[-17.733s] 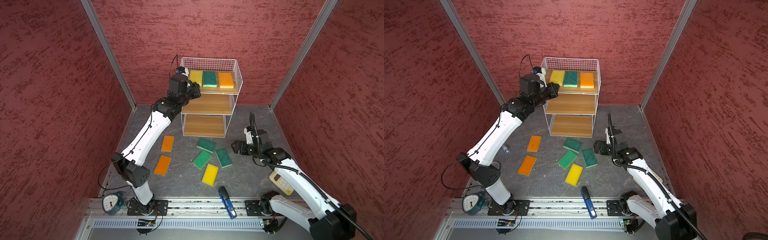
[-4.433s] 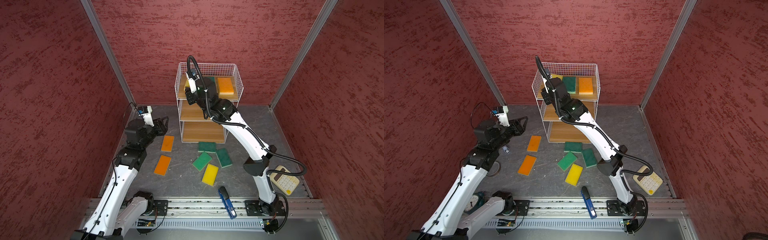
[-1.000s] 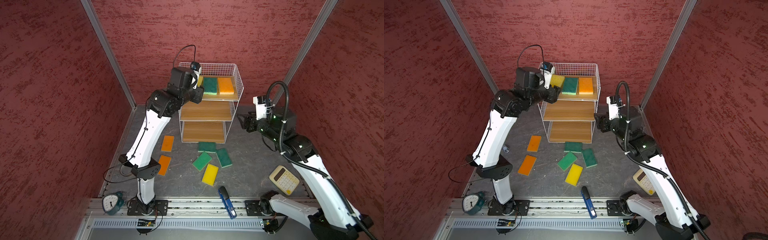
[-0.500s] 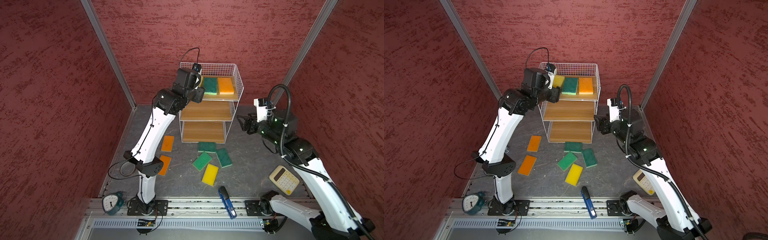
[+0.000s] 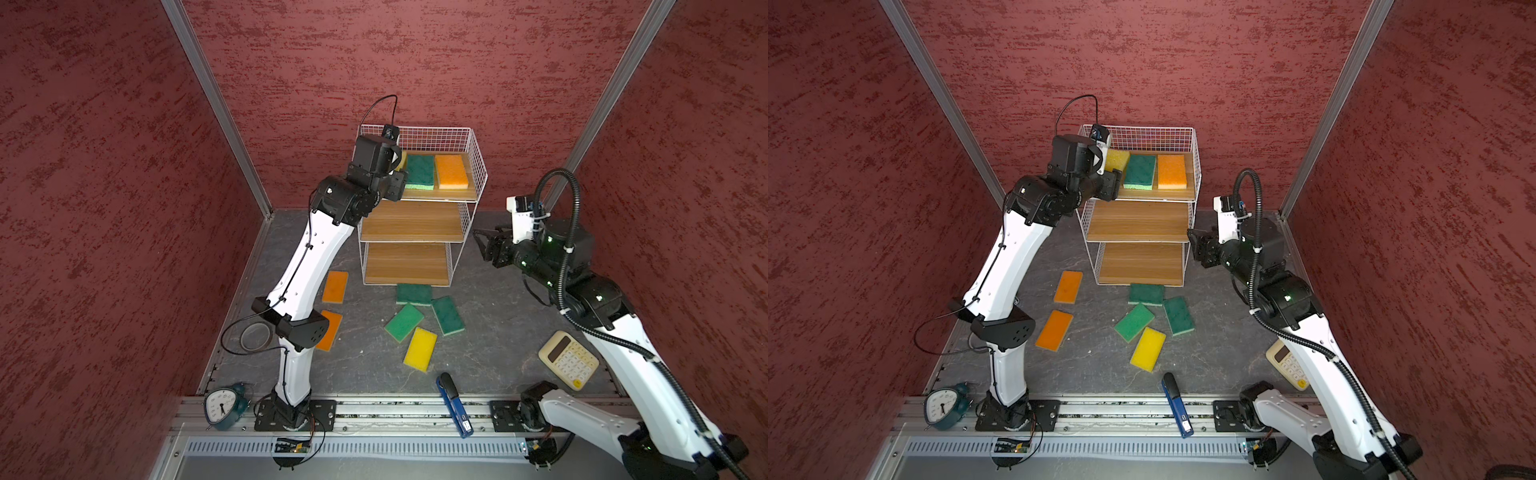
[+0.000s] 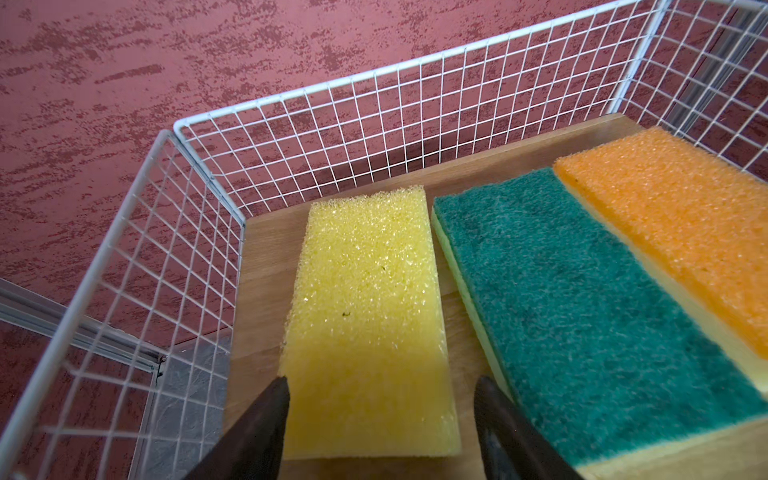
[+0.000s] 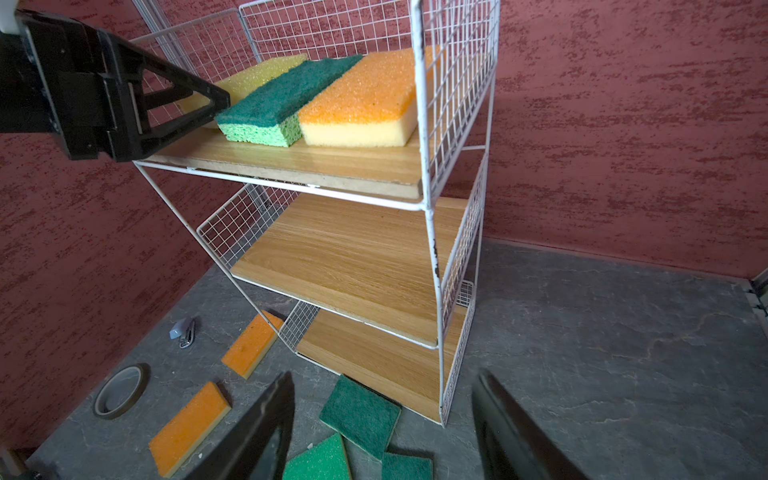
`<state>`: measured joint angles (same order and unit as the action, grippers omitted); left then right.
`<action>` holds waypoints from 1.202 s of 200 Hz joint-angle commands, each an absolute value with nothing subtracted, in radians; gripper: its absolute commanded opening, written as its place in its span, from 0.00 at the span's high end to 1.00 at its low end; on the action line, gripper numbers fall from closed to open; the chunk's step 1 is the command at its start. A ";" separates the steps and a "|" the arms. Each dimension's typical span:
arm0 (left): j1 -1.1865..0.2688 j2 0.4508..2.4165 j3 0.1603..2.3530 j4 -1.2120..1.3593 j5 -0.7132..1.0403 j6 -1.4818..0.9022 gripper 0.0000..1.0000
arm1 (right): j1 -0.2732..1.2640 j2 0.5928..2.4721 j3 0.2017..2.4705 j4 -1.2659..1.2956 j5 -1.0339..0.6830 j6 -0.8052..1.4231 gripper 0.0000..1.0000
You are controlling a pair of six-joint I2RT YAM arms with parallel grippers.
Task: Place and organize the cleaning sponges onto the shelf
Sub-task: 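Raise the left gripper to the top shelf while the right gripper withdraws, then press the left gripper down on the yellow sponge to straighten it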
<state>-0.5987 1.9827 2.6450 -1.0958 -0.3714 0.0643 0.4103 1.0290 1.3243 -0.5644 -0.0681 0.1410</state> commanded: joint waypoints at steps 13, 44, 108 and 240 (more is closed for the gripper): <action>-0.586 1.992 2.659 -1.088 -0.348 0.049 0.29 | 0.402 1.025 1.319 -0.528 -0.075 0.121 0.32; -0.572 1.994 2.654 -1.093 -0.312 0.031 0.30 | 0.401 1.025 1.316 -0.529 -0.072 0.116 0.31; -0.571 2.004 2.653 -1.106 -0.264 0.006 0.32 | 0.400 1.020 1.312 -0.532 -0.067 0.110 0.31; -0.587 2.010 2.653 -1.188 -0.282 -0.037 0.46 | 0.399 1.003 1.307 -0.540 -0.066 0.105 0.31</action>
